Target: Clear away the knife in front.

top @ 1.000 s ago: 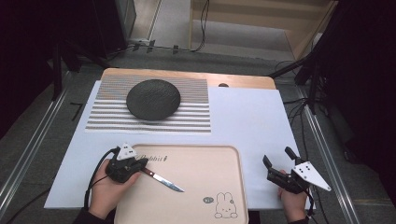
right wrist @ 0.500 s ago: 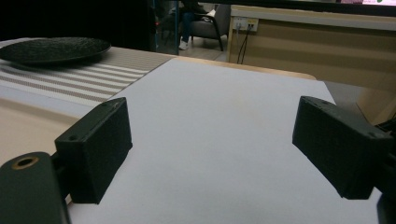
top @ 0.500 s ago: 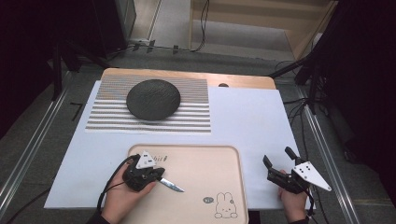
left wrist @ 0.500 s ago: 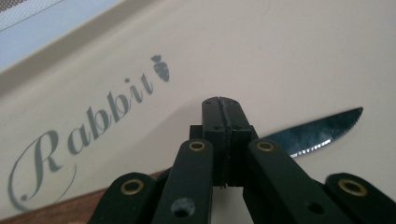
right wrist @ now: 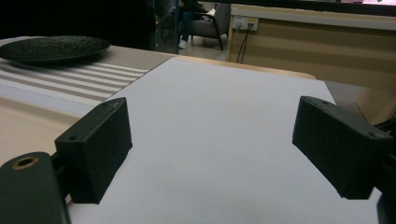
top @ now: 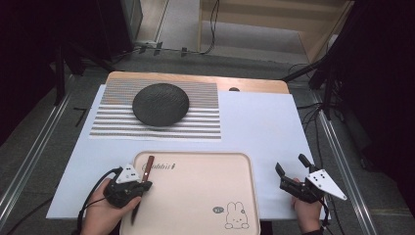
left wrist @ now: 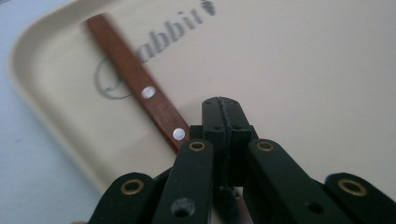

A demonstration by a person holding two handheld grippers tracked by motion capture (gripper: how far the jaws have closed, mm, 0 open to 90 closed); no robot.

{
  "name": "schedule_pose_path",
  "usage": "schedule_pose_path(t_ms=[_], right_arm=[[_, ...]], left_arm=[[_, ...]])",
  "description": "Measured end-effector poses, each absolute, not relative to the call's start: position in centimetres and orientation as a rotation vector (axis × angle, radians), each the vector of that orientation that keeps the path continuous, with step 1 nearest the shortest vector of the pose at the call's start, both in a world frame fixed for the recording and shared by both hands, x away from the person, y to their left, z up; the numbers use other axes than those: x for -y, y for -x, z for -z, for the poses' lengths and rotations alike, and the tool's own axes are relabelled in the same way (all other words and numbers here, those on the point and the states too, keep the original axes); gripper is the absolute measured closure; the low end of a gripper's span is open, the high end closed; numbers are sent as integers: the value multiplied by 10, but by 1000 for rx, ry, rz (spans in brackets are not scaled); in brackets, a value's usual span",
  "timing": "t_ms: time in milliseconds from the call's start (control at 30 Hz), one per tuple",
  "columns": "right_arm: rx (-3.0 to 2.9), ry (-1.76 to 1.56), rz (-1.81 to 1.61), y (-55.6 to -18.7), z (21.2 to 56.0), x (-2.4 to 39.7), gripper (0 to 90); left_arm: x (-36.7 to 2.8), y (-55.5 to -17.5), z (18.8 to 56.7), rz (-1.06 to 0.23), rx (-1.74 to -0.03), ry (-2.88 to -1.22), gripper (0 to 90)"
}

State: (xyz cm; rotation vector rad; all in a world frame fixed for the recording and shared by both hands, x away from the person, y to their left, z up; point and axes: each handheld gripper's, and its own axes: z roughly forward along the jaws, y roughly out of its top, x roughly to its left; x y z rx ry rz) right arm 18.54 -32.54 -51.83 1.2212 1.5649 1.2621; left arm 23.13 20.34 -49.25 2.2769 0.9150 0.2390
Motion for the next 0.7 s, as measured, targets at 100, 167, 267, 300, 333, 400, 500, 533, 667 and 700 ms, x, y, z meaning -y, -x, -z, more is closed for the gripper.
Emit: schedule_pose_path(t_ms=[100,167,267,300,333,400,500,533,667,700], right_arm=[[-1565,-1223,-1261,-186,518,325,102],[-1565,-1220,-1261,-186,518,325,102],[-1565,-1219,-1258,-186,518,325,102],[-1565,-1218,-1258,-186,518,325,102],[-1566,-1217,-1259,-185,518,325,102],[-1565,-1219,-1263,-185,518,325,102],[-1564,-1222,-1264,-185,518,325,102],[-1565,-1222,-1264,-185,518,325,102],[-1565,-1221,-1266,-185,518,325,102],[-1565,-1222,-1265,-185,518,325,102]], left_arm=[[-208,-237,495,-274,-952,-2230,896],[-207,-242,496,-296,-948,-2223,895],[-203,-247,496,-325,-956,-2222,895],[-204,-247,496,-329,-960,-2218,895],[-204,-247,497,-328,-959,-2216,895],[-207,-247,497,-332,-966,-2208,895],[-212,-246,497,-331,-976,-2188,895],[-213,-246,497,-337,-969,-2182,895],[-217,-245,494,-350,-952,-2122,718],[-217,-245,493,-353,-945,-2114,651]])
